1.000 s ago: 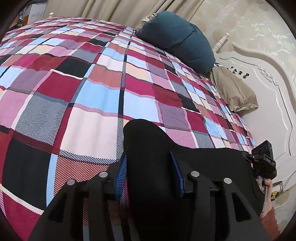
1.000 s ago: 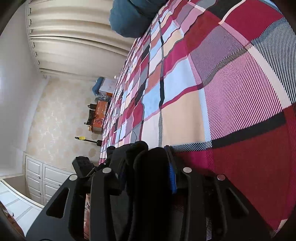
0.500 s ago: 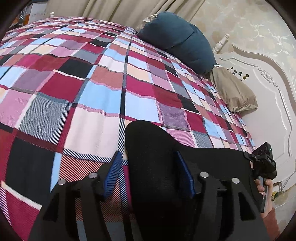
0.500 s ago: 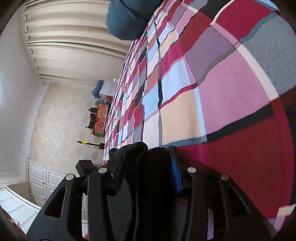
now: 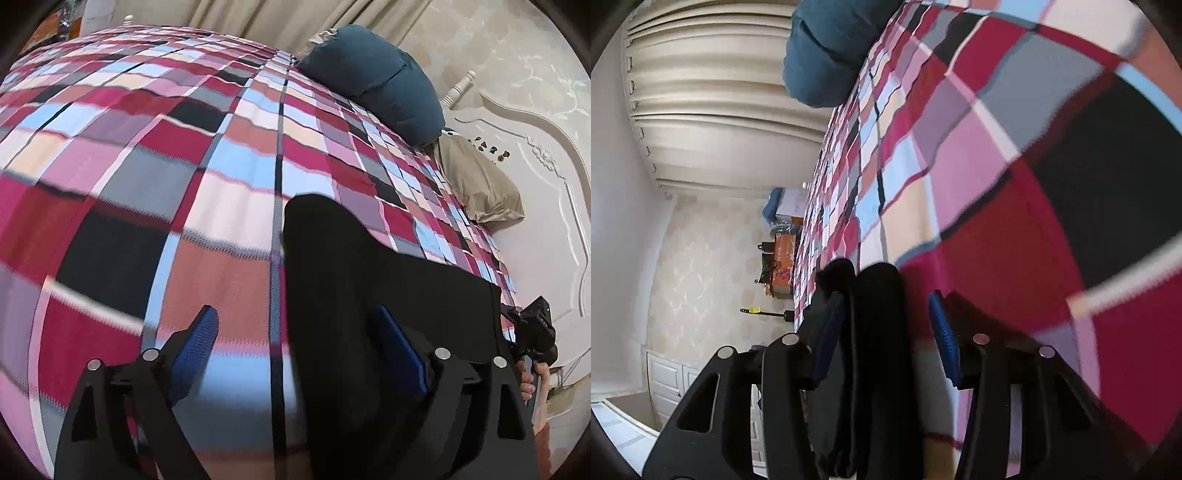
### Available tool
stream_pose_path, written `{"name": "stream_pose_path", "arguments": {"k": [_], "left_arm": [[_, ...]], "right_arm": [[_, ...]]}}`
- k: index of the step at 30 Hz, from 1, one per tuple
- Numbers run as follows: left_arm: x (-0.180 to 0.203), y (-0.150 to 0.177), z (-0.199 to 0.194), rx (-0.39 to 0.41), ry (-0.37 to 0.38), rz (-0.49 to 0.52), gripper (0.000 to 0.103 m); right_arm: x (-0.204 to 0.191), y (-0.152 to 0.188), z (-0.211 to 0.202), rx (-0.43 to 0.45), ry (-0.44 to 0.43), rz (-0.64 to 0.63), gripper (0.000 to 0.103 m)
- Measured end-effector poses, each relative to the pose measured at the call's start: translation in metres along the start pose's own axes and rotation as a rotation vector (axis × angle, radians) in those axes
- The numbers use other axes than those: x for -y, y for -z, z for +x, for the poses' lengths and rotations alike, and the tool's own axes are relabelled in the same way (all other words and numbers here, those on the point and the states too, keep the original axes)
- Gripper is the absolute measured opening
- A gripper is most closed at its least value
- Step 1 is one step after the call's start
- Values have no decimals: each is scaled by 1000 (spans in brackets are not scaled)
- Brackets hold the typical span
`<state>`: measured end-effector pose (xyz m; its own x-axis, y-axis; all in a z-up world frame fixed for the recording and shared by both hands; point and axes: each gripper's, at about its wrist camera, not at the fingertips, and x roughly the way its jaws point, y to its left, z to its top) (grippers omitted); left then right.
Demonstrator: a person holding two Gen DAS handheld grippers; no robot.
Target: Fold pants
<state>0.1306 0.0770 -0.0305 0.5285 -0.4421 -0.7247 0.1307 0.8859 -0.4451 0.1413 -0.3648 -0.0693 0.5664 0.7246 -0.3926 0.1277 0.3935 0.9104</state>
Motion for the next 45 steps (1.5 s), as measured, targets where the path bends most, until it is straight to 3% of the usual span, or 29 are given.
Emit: {"name": "stream_pose_path", "arguments": {"k": [2,7,14,19,22,26,30,32,40,45], "left_arm": [[-1,9,-8,3,-3,-15,86],[-1,34,-31,23,-48,-40,86],[11,91,-70,96,-147,-91,86],[40,129,-93,133,-198,-53,86],[59,144,-97,136,-223,-17,86],[82,162,-91,117,-331,43,86],[99,179,-88,124,-326,72,86],[103,184,-87,126,-330,74,86],[119,196,-81,133,-393,179,86],[118,194,-81,124,-394,161,86]], "right_arm": [[3,8,-9,12,13,6,48],[-2,34,-31,45,61,-19,61],[-6,85,-58,89,185,-73,62],[-15,126,-69,112,261,-129,81],[-24,146,-71,123,333,-172,86],[-43,173,-61,139,502,-281,90],[-63,203,-37,154,733,-446,91],[-70,218,-26,176,806,-518,92],[-85,246,9,184,864,-662,92],[-88,252,8,187,851,-658,92]]}}
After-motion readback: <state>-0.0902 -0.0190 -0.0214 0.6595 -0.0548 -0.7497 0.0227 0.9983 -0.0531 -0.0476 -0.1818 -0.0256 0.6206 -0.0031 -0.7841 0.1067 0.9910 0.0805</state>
